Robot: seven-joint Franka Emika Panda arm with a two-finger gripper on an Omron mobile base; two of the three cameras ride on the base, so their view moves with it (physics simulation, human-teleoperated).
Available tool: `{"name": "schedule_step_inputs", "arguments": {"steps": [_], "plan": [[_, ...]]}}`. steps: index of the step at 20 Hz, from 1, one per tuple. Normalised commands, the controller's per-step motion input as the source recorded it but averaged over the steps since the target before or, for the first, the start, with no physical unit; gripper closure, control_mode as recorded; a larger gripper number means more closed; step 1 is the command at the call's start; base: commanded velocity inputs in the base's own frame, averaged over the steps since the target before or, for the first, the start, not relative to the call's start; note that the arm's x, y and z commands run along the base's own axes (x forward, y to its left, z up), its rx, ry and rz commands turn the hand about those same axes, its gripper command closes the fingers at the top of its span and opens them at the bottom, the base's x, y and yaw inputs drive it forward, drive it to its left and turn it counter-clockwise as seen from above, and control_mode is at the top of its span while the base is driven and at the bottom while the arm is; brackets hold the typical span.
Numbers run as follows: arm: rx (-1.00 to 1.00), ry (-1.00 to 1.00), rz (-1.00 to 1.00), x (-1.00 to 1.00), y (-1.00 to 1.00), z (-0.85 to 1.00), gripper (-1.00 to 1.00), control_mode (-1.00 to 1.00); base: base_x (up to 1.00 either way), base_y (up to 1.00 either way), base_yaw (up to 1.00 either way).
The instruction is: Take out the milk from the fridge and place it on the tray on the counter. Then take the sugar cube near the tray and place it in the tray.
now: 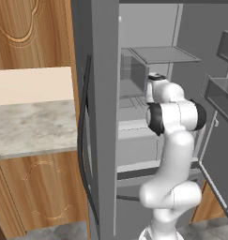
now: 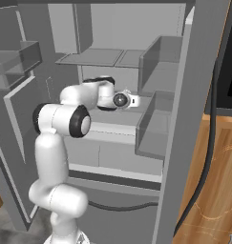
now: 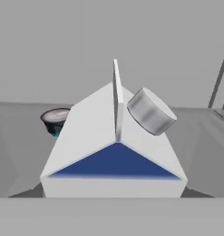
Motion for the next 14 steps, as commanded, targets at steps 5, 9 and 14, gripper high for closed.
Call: {"name": "schedule_step_inputs", "arguments": {"steps": [5, 9, 14], "plan": [[0.00, -0.03, -0.22, -0.97, 0.01, 0.26, 1.00, -1.00, 0.00, 0.00, 0.00], [0.00, 0.00, -0.04, -0.89, 0.08, 0.58, 1.00, -1.00, 0.00, 0.00, 0.00], [0.00, 0.00, -0.02, -0.99, 0.13, 0.64, 1.00, -1.00, 0.00, 0.00, 0.00]]}}
